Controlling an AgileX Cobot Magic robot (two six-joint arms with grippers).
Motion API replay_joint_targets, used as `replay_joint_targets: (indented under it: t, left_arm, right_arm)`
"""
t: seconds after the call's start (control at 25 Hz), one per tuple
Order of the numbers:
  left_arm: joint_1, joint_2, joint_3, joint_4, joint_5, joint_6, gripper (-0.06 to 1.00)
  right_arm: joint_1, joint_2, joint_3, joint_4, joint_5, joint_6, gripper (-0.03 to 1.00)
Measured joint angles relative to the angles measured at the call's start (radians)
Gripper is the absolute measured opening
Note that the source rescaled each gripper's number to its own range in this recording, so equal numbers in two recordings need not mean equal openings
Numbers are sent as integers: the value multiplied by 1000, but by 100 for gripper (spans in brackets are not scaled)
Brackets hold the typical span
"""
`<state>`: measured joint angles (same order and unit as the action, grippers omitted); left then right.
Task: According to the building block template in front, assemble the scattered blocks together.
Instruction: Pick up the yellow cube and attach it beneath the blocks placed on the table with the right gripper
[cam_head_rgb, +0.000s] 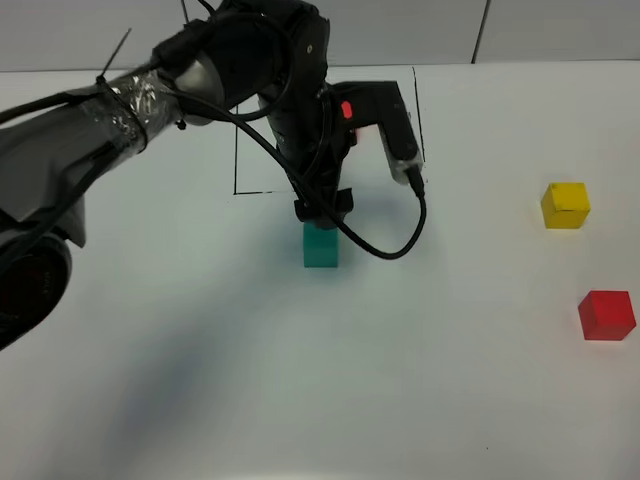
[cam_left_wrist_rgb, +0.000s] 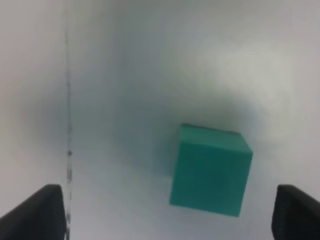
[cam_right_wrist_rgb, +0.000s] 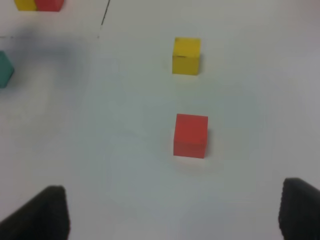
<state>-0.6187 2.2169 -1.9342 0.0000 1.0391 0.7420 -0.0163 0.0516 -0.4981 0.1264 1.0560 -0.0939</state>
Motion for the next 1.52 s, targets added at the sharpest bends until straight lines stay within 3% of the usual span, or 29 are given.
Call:
replay_joint_targets:
  t: [0.2,0.44,0.92,1.2,1.52]
  left_arm:
    - [36,-71,0,-5,-6,-149,100]
    - [161,-141,59,0,-11,-284,100]
    - [389,-485,507,0,-202,-463,99]
    - [410,-760,744,13,-303,-555,98]
    - [410,-1057,955,70,-339,-686,94]
  right_arm:
    - [0,0,0,0,0,0,79]
    - [0,0,0,0,0,0,79]
    - [0,0,0,1,0,0,79]
    - [0,0,0,1,0,0,79]
    - [0,0,0,1,0,0,79]
